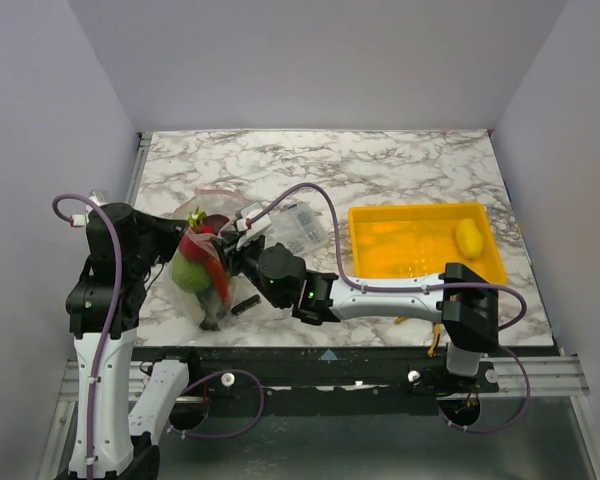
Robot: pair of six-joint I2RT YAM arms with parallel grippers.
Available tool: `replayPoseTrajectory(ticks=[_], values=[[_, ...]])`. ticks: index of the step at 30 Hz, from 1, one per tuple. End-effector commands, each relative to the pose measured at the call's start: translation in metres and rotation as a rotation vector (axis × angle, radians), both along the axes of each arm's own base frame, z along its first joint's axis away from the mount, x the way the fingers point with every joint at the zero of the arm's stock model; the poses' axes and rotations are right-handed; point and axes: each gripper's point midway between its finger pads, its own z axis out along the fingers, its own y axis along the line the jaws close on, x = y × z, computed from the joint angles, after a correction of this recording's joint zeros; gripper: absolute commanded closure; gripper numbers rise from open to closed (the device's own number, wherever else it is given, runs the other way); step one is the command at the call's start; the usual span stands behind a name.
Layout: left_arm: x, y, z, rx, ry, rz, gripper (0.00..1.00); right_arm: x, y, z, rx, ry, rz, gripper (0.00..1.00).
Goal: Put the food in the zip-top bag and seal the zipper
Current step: Adjust the zipper food storage bag at the center of the board.
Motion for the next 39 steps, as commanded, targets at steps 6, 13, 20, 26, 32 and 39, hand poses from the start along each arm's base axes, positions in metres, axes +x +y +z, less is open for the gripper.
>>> replayPoseTrajectory(ticks=[6,13,20,26,32,39], values=[[-0.011,-0.039,0.084,-0.077,-0.276,-0.223,1.0,-0.012,-0.019,0.04,0.009,-0.019,0.049,0.79],[-0.017,-0.084,0.111,-0.166,-0.398,-0.517,1.0,-0.054,-0.049,0.06,-0.106,0.222,0.209,0.26],[-0.017,-0.101,0.102,-0.193,-0.405,-0.666,1.0,-0.044,-0.149,0.075,-0.183,0.409,0.035,0.08],[-0.029,-0.116,0.099,-0.203,-0.41,-0.788,1.0,-0.028,-0.209,0.084,-0.144,0.445,-0.072,0.02],[-0.04,-0.147,0.077,-0.282,-0.363,-0.951,1.0,-0.018,-0.224,0.05,-0.192,0.507,-0.119,0.0],[-0.047,-0.16,0.066,-0.282,-0.354,-1.018,1.0,-0.019,-0.23,-0.001,-0.28,0.555,-0.129,0.08]])
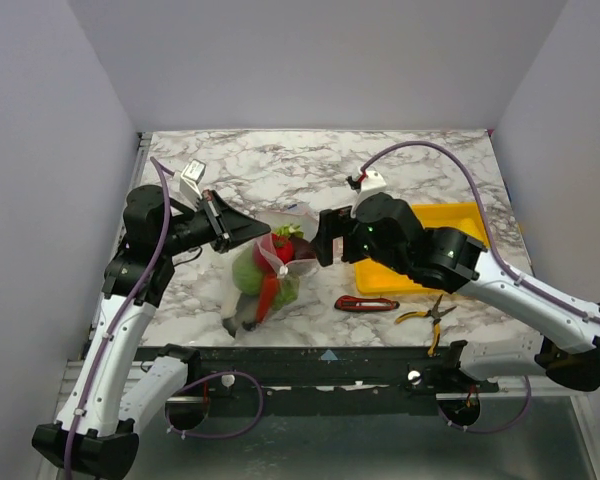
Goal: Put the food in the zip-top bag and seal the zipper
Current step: Adjust the zipper food storage bag at the center of the board.
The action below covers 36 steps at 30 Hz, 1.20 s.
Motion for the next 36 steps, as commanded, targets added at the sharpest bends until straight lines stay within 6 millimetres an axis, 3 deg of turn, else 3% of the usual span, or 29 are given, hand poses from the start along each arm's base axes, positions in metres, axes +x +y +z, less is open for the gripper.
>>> replayPoseTrajectory(ticks=[1,4,6,12,15,19,26,30,36], values=[[-0.016,-0.006,0.028,-0.034,-0.149,-0.075,1.0,-0.003,-0.013,-0.032,-0.078,0.04,-0.02,0.08],[-0.017,-0.008,0.021,-0.026,-0.139,-0.099,1.0,0.001,-0.028,-0.047,-0.14,0.051,-0.065,0.11],[-0.017,-0.01,0.018,-0.026,-0.134,-0.113,1.0,0.0,-0.03,-0.053,-0.155,0.067,-0.059,0.19],[-0.019,-0.026,0.013,-0.032,-0.136,-0.2,1.0,-0.003,-0.023,-0.038,-0.039,0.016,-0.024,0.69],[-0.021,-0.038,0.008,-0.018,-0.136,-0.246,1.0,-0.005,-0.02,-0.029,0.003,-0.014,0.001,0.99],[-0.02,-0.05,-0.004,0.073,-0.154,-0.256,1.0,-0.012,-0.006,-0.014,0.06,-0.008,0.07,1.0],[-0.012,-0.054,-0.038,0.3,-0.169,-0.174,1.0,-0.028,0.043,0.002,0.17,0.031,0.27,1.0],[-0.012,-0.05,-0.054,0.319,-0.176,-0.116,1.0,-0.014,0.043,-0.003,0.114,-0.021,0.243,1.0],[-0.014,-0.033,-0.074,0.4,-0.185,-0.066,0.82,-0.008,0.04,-0.003,0.102,-0.077,0.232,1.0]])
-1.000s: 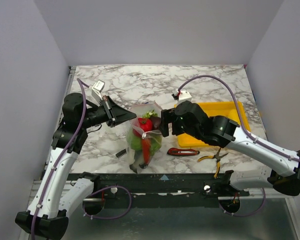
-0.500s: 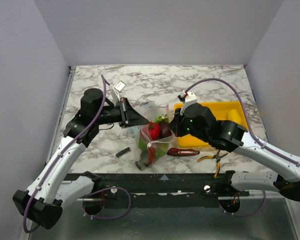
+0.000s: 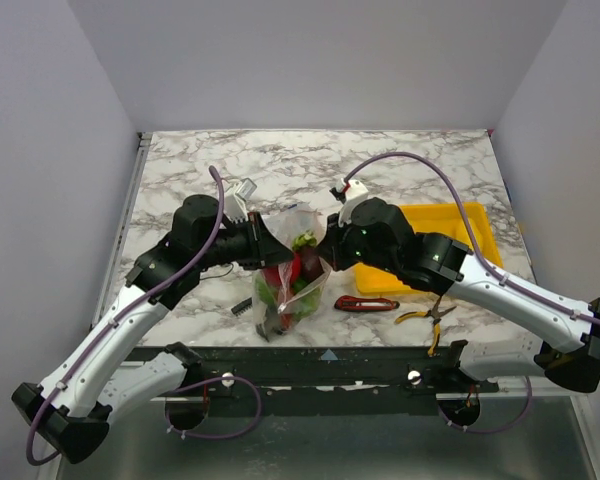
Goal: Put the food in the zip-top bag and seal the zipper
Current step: Adjust the zipper food storage bag at the center of the board.
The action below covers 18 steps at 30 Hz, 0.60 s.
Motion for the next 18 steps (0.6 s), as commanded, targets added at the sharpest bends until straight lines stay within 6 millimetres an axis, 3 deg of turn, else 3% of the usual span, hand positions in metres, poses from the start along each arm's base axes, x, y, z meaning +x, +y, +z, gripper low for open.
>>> replayPoseTrajectory(ticks=[1,5,11,15,18], values=[[0.009,0.015,-0.007,0.076,-0.082,0.071,0.79,0.003,0.017,0.038,0.121,-0.101,0.052,1.0],[0.007,0.013,-0.005,0.074,-0.108,0.045,0.71,0.003,0.021,0.047,0.175,-0.08,0.031,1.0],[0.005,0.003,0.02,0.031,-0.17,-0.017,0.67,-0.004,0.039,0.059,0.34,0.052,-0.005,1.0],[0.009,-0.001,0.018,0.087,-0.189,-0.037,1.0,-0.003,0.056,0.064,0.457,0.139,-0.035,1.0],[0.006,-0.01,0.026,0.082,-0.227,-0.074,1.0,0.008,0.06,0.067,0.473,0.158,-0.111,1.0]])
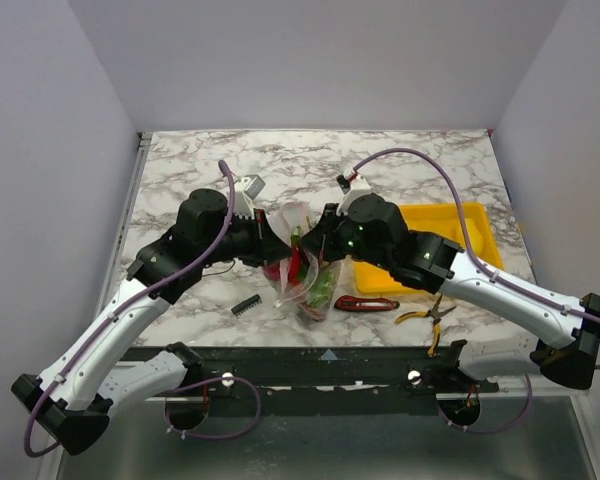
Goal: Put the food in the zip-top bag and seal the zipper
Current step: Adjust the zipper food storage bag at the center of the board.
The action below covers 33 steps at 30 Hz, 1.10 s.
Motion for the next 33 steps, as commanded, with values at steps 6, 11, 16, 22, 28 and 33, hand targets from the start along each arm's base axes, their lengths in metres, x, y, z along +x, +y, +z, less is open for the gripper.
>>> replayPoseTrajectory(ticks=[6,11,16,22,28,33], values=[[-0.01,-0.026,0.025,-0.033,-0.124,-0.117,1.0,0.011,0.02,0.042,0.34,0.088,-0.139,1.0],[0.0,-0.017,0.009,0.012,-0.123,-0.034,1.0,0.01,0.015,0.051,0.389,0.068,-0.147,1.0],[-0.002,-0.001,0.033,-0.005,-0.113,0.04,1.0,0.016,-0.008,0.041,0.148,-0.039,-0.156,1.0],[-0.025,0.006,0.045,-0.092,0.017,0.07,1.0,-0.004,-0.014,0.031,0.143,0.021,-0.107,1.0],[0.008,0.013,-0.062,0.062,0.232,0.143,1.0,0.014,-0.016,-0.05,-0.046,0.026,-0.169,1.0],[-0.017,0.021,0.056,-0.074,-0.009,0.086,1.0,-0.007,-0.007,0.054,0.113,-0.113,-0.012,1.0]])
